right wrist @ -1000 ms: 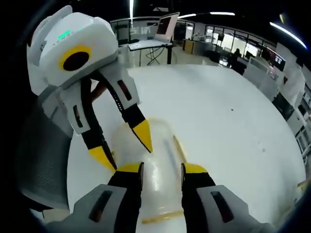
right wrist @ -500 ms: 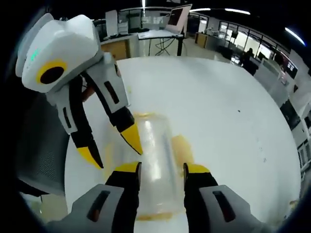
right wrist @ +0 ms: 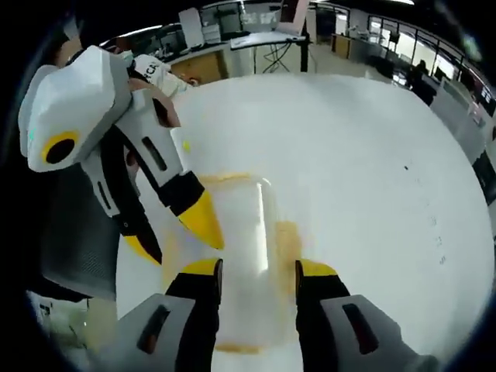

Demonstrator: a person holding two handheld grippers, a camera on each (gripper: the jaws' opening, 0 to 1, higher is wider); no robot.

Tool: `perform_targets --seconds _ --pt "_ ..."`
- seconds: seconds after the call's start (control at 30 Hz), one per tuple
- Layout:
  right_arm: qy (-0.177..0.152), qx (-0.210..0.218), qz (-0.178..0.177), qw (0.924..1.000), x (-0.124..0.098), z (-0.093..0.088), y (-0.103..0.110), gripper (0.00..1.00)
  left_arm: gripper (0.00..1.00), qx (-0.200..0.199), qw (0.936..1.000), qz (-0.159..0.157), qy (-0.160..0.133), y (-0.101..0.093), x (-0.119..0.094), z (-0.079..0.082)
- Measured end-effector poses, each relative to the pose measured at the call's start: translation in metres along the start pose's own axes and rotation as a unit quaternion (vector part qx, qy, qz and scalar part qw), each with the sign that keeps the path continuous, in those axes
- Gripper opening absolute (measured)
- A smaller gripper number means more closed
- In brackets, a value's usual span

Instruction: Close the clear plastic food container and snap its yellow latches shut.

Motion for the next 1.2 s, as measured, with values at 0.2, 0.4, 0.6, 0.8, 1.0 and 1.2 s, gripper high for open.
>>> perform_targets --seconds 0.2,0.4,0.6,0.8,1.0,1.2 --pt "0.04 0.003 0.04 0.9984 0.003 0.008 -0.004 0.34 0.37 0.013 0.9999 0.001 -0.005 -0.001 0.0 -0.001" --pt "0.075 0.014 0.06 0.9953 0.007 0.013 -0.008 0.34 0.38 0.037 0.9993 0.0 -0.007 -0.002 0.003 0.0" --pt "0.112 -0.009 0.068 0.9913 0.009 0.019 -0.009 0.33 0.37 0.037 0.9993 -0.002 -0.011 -0.001 0.003 -0.001" --pt "0.126 -0.016 0.072 0.9893 0.008 0.019 -0.012 0.32 0.36 0.044 0.9988 -0.006 -0.019 0.0 0.004 -0.002" --pt "0.131 -0.016 0.084 0.9877 0.01 0.019 -0.015 0.3 0.33 0.042 0.9989 0.007 -0.02 0.0 0.009 -0.009" --pt "0.143 -0.015 0.097 0.9848 0.009 0.025 -0.02 0.29 0.33 0.04 0.9987 0.005 -0.03 0.001 0.005 -0.007"
Point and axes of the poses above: the point that each gripper's makers call its tool centre point, and the gripper's own axes: x roughly forward along the fingers, y roughly to its left, z roughly out of its top, the point moved 10 cm from there along -x, roughly backward along the fingers, and after that the axes turned 6 degrees about z, right-handed, at the moved point
